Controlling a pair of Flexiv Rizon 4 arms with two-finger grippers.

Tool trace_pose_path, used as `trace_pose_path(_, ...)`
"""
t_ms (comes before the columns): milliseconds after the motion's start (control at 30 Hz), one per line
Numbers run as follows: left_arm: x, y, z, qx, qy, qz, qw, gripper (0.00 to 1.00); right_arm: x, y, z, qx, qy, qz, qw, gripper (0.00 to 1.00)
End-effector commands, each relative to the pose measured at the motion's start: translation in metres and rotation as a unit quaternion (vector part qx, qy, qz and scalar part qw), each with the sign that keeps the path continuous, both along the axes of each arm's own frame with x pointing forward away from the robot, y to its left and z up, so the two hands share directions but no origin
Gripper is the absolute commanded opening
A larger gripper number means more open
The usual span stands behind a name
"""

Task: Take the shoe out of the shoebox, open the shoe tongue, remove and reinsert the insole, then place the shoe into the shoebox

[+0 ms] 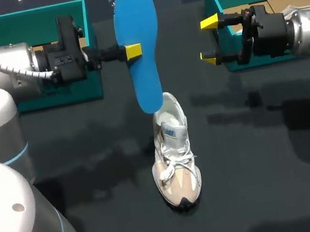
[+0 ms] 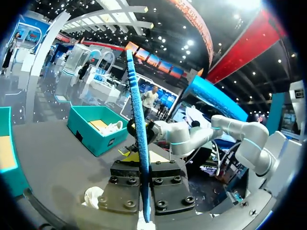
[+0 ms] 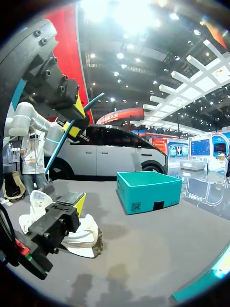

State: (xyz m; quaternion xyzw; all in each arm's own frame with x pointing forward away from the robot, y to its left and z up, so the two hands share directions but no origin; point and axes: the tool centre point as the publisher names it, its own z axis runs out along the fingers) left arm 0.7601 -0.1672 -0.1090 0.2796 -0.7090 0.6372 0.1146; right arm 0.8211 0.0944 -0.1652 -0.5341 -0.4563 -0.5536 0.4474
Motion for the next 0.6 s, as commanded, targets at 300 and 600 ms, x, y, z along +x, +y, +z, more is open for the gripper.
trace_pose_path(300,0.008,-0.006,-0.016,0.027,0.236,0.013,0.971,0.00,0.000,0.000,0.000,-0.001,0.000,0.000,1.000,1.00)
trace_pose_path(600,0.014,-0.010,-0.030,0.024,0.297,-0.010,0.955,0.00,0.000,0.000,0.000,-0.001,0.000,0.000,1.000,1.00)
